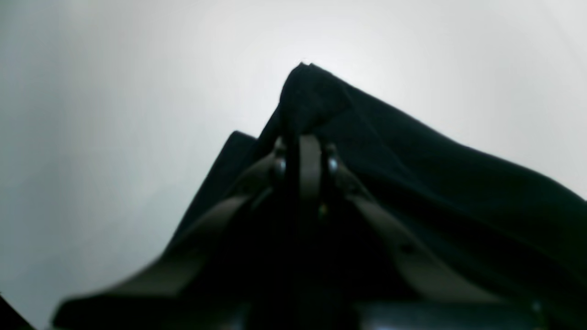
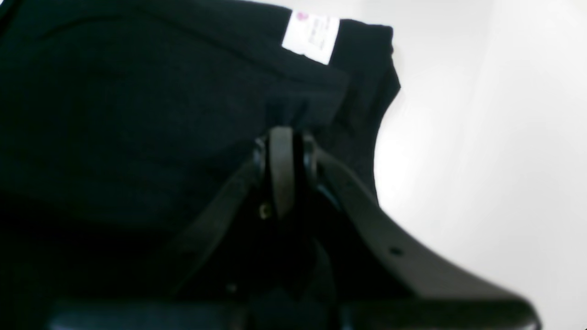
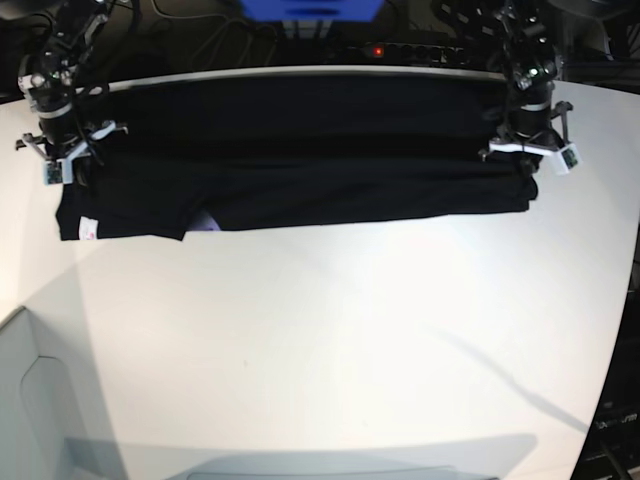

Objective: Fold the T-shirt properly
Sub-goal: 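Adjust the folded strip with both grippers, pressing the edges flat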

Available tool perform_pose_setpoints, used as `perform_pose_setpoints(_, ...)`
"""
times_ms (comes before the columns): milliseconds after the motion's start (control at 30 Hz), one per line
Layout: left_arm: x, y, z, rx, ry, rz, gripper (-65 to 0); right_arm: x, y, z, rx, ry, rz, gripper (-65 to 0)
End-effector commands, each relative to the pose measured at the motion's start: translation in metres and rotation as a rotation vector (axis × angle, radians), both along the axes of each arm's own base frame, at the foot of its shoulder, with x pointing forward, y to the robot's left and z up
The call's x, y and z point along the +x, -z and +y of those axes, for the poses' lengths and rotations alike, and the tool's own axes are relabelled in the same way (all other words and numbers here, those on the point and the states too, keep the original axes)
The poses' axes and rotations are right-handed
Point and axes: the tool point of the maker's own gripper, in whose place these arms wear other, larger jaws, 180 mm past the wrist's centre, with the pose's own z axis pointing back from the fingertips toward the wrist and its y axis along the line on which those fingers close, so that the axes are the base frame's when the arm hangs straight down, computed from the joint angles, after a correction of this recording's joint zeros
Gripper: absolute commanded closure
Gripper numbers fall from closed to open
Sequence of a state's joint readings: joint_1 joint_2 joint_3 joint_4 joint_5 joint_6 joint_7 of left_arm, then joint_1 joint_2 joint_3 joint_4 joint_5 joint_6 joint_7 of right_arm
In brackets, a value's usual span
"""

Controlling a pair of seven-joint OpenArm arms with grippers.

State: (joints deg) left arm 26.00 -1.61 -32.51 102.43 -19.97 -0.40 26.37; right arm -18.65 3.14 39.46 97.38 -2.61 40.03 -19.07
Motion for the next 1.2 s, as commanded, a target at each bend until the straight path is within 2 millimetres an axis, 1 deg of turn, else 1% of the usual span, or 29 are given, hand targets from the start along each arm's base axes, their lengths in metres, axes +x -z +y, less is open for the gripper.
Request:
perform_pose_setpoints(0, 0.003, -0.011, 0.007, 0.037, -0.003, -0.033, 0.0, 0.005, -0.010, -0.004, -0.016, -0.005, -0.034, 0.0)
perform_pose_setpoints(67, -0.002, -0.008, 0.007, 0.038, -0.002, -0.020, 0.0, 0.004, -0.008, -0.004, -0.012, -0.003, -0.029, 0.0)
perform_pose_setpoints(133, -0.004, -0.007, 0.007, 0.037, -0.002, -0.015, 0.0, 0.001, -0.001, -0.004, 0.000, 0.002, -0.013, 0.0)
perform_pose_setpoints(233, -0.004, -0.009, 0.007, 0.037, -0.002, -0.019, 0.0, 0.000, 0.000, -0.006, -0.001, 0.004, -0.008, 0.0)
perform_pose_setpoints(300, -0.008, -0.008, 0.007, 0.038, -0.001, -0.010, 0.0, 0.000, 0.000, -0.007, -0.002, 0.005, -0.009, 0.0)
perform_pose_setpoints(400, -0.009, -0.005, 0.007, 0.034, -0.004, -0.003, 0.0, -0.004, -0.001, -0.015, -0.011, 0.030, -0.007, 0.0)
perform_pose_setpoints(567, -0.009, -0.004, 0.006, 0.033, -0.003, -0.002, -0.1, -0.008, 0.008, -0.016, 0.005, 0.038, 0.015, 0.0)
perform_pose_setpoints(600, -0.009, -0.004, 0.006, 0.033, -0.003, -0.002, -0.1, -0.009, 0.009, -0.016, 0.008, 0.039, 0.018, -0.7)
perform_pose_setpoints(633, -0.010, -0.004, 0.006, 0.033, -0.003, 0.000, -0.2, -0.009, 0.010, -0.016, 0.010, 0.040, 0.020, -2.9)
perform_pose_setpoints(700, -0.010, -0.003, 0.006, 0.032, -0.003, 0.003, -0.8, -0.010, 0.009, -0.018, 0.004, 0.038, 0.022, -9.0)
perform_pose_setpoints(767, -0.011, -0.003, 0.006, 0.032, -0.003, 0.004, -5.2, -0.011, 0.009, -0.018, -0.001, 0.038, 0.025, -16.3)
perform_pose_setpoints(800, -0.011, -0.004, 0.006, 0.033, -0.002, 0.003, -9.4, -0.014, 0.005, -0.022, -0.007, 0.048, 0.016, -19.8)
perform_pose_setpoints(867, -0.015, -0.004, 0.006, 0.036, 0.000, 0.010, -18.7, -0.015, -0.015, -0.038, -0.037, 0.095, -0.035, -24.9)
perform_pose_setpoints(900, -0.017, -0.003, 0.005, 0.036, 0.003, 0.015, -22.5, -0.016, -0.024, -0.043, -0.041, 0.117, -0.062, -26.2)
perform_pose_setpoints(967, -0.015, -0.010, 0.004, 0.044, 0.008, -0.001, -28.1, -0.012, -0.044, -0.049, -0.043, 0.142, -0.129, -26.6)
perform_pose_setpoints(1000, -0.014, -0.014, 0.004, 0.048, 0.008, -0.010, -29.2, -0.010, -0.052, -0.051, -0.049, 0.147, -0.151, -26.6)
perform_pose_setpoints(1067, -0.012, -0.021, 0.003, 0.055, 0.012, -0.025, -29.2, -0.006, -0.063, -0.049, -0.064, 0.136, -0.180, -26.6)
perform_pose_setpoints(1100, -0.014, -0.022, 0.003, 0.059, 0.011, -0.025, -29.3, -0.005, -0.064, -0.046, -0.064, 0.128, -0.180, -26.6)
perform_pose_setpoints(1167, -0.018, -0.020, 0.004, 0.063, 0.011, -0.012, -29.6, 0.000, -0.057, -0.032, -0.035, 0.102, -0.173, -26.6)
